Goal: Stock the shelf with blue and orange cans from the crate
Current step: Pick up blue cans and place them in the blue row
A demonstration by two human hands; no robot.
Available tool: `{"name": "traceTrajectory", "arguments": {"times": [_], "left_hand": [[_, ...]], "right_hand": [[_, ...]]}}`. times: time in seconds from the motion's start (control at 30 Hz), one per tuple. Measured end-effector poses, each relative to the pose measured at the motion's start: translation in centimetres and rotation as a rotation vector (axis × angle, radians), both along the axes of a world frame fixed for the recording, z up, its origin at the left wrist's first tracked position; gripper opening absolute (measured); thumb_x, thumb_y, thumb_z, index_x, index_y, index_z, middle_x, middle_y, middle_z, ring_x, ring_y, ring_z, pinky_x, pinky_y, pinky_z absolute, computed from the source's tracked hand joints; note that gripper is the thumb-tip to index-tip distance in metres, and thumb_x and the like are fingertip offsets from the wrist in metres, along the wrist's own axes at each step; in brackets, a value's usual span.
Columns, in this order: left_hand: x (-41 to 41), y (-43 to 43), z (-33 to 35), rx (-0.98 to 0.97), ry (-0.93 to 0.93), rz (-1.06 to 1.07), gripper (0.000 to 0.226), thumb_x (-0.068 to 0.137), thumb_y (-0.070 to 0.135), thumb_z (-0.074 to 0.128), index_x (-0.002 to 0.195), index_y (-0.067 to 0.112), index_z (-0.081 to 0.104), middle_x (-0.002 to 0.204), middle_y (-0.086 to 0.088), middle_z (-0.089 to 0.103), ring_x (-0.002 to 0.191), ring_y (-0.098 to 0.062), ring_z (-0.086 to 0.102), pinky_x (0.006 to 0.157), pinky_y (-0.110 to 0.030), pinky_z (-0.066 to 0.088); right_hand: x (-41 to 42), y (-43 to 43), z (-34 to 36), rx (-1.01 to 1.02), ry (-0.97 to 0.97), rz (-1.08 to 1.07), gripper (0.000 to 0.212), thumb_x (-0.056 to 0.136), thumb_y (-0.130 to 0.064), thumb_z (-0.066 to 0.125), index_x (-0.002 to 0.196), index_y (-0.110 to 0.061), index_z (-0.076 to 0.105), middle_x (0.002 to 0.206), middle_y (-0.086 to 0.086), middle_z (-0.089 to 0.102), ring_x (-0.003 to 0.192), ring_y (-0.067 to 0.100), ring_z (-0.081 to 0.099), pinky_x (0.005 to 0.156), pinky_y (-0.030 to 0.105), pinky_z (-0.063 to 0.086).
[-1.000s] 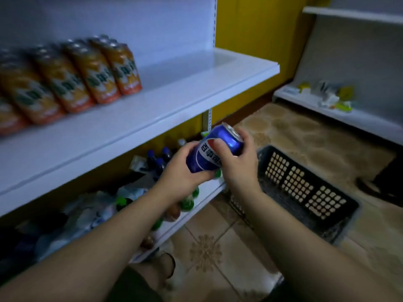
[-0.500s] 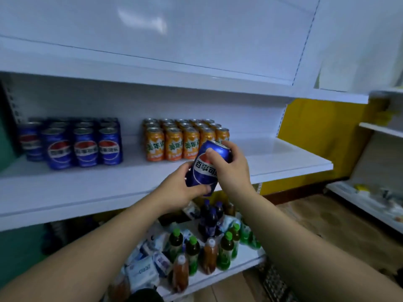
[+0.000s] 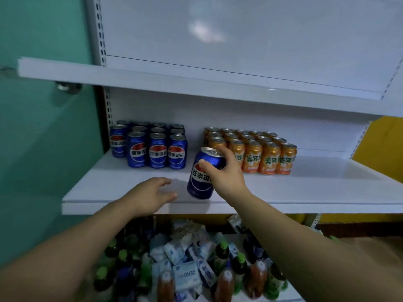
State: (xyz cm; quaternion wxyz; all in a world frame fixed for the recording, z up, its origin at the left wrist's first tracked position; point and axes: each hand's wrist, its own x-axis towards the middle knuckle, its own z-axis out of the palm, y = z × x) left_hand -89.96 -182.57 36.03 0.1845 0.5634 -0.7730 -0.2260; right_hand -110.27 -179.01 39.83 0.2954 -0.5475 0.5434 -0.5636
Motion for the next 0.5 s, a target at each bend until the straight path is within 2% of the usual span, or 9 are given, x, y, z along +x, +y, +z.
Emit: {"name": "traceTrajectory", "arguments": {"times": [0.07, 0.17, 0.37, 0.5], "left_hand": [[4.1, -1.1, -1.1, 0.008, -0.138, 0.081, 0.067, 0.091, 0.054, 0.050, 0.145, 0.018, 0.036, 0.152, -0.003, 0.035, 0.135, -0.018, 0.038, 0.109, -0.030, 0.033], [9.6, -2.3, -2.5, 0.001, -0.360, 0.208, 0.070, 0.093, 0.060, 0.037, 0.149, 0.019, 0.027, 0.158, -0.004, 0.021, 0.145, -0.020, 0.021, 0.117, -0.033, 0.019], [14.0, -3.7, -3.7, -0.017, -0.395, 0.302, 0.070, 0.094, 0.060, 0.029, 0.151, 0.020, 0.021, 0.160, -0.004, 0.013, 0.147, -0.018, 0.011, 0.119, -0.035, 0.010], [13.8, -4.1, -4.4, -0.056, -0.499, 0.321, 0.074, 0.093, 0.065, 0.019, 0.153, 0.023, 0.012, 0.161, 0.000, 0.006, 0.147, -0.017, 0.005, 0.119, -0.041, 0.006]], "right_hand": [[1.5, -1.3, -0.4, 0.017, 0.044, 0.041, 0.065, 0.082, -0.030, 0.074, 0.138, -0.029, 0.041, 0.124, -0.007, 0.051, 0.111, 0.016, 0.053, 0.093, 0.036, 0.051], [3.7, -3.1, -0.9, 0.016, 0.112, 0.102, 0.061, 0.082, -0.030, 0.074, 0.135, -0.031, 0.043, 0.119, -0.010, 0.049, 0.110, 0.014, 0.052, 0.092, 0.035, 0.050], [7.6, -5.9, -2.3, 0.030, 0.160, 0.208, 0.056, 0.081, -0.031, 0.076, 0.129, -0.037, 0.046, 0.120, -0.010, 0.050, 0.112, 0.017, 0.055, 0.096, 0.040, 0.050], [9.7, -7.7, -2.6, 0.009, 0.183, 0.227, 0.056, 0.082, -0.030, 0.076, 0.130, -0.035, 0.047, 0.121, -0.011, 0.052, 0.113, 0.014, 0.054, 0.096, 0.034, 0.049]]}}
